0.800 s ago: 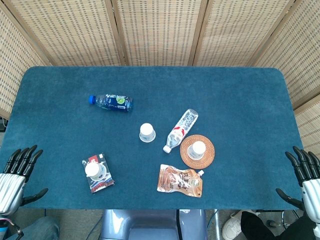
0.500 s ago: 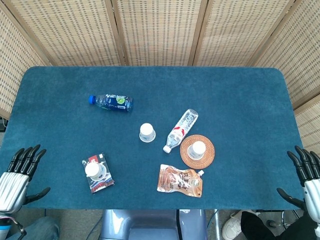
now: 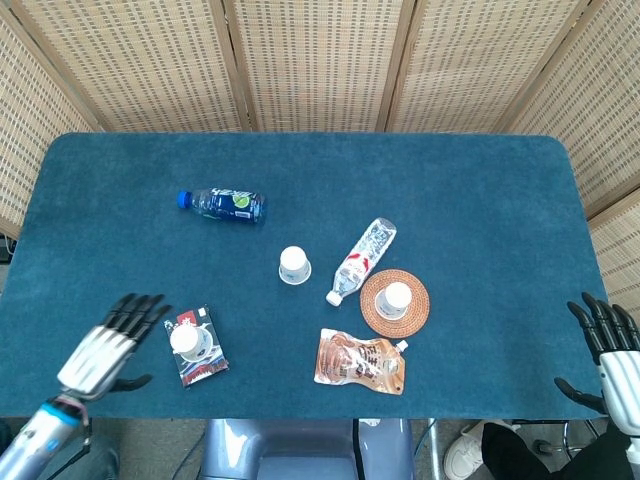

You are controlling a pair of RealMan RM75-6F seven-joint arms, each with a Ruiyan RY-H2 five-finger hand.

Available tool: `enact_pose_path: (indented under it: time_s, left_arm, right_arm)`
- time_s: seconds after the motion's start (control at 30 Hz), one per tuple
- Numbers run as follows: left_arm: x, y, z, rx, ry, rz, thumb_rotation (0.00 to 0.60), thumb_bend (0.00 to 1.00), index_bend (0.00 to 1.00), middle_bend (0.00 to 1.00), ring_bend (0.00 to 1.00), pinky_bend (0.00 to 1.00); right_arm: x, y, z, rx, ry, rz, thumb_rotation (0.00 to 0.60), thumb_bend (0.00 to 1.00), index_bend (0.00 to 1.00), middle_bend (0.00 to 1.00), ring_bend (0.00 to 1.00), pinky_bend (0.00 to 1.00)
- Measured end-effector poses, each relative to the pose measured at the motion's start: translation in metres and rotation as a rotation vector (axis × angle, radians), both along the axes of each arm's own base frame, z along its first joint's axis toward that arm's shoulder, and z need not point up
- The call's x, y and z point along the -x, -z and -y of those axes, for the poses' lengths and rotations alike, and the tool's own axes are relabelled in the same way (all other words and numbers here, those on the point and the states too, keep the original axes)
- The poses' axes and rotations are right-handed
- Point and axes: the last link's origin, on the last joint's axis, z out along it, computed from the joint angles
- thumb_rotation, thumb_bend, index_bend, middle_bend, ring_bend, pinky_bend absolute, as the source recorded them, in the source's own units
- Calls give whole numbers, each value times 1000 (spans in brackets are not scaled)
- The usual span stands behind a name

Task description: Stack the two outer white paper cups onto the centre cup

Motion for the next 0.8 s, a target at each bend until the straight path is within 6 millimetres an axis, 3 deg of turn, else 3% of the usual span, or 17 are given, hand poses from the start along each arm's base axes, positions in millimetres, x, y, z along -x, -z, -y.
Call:
enact_pose_path:
  time_s: [0.1, 0.3, 0.5, 0.8]
  left_arm:
    - [-8, 15, -19, 68, 69, -30, 600, 0, 151, 0, 16, 15]
    - [-15, 34, -44, 123, 137, -109, 600, 0, 220, 44, 110, 151]
    - [-13, 35, -58, 115, 121, -147, 600, 4, 263, 98, 189, 278]
    - [-9, 41, -63, 145, 112, -136, 600, 64, 510, 306, 369, 403]
  right_arm:
    - [0, 1, 1, 1, 2, 1, 600, 0, 0, 0, 0, 0]
    - [1, 1, 2, -2, 10, 5, 600, 0, 0, 0, 0, 0]
    - [2, -1, 3, 9, 17, 13, 600, 0, 1, 0, 0, 0]
    - [3, 0, 3, 11, 20, 13, 600, 0, 1, 0, 0, 0]
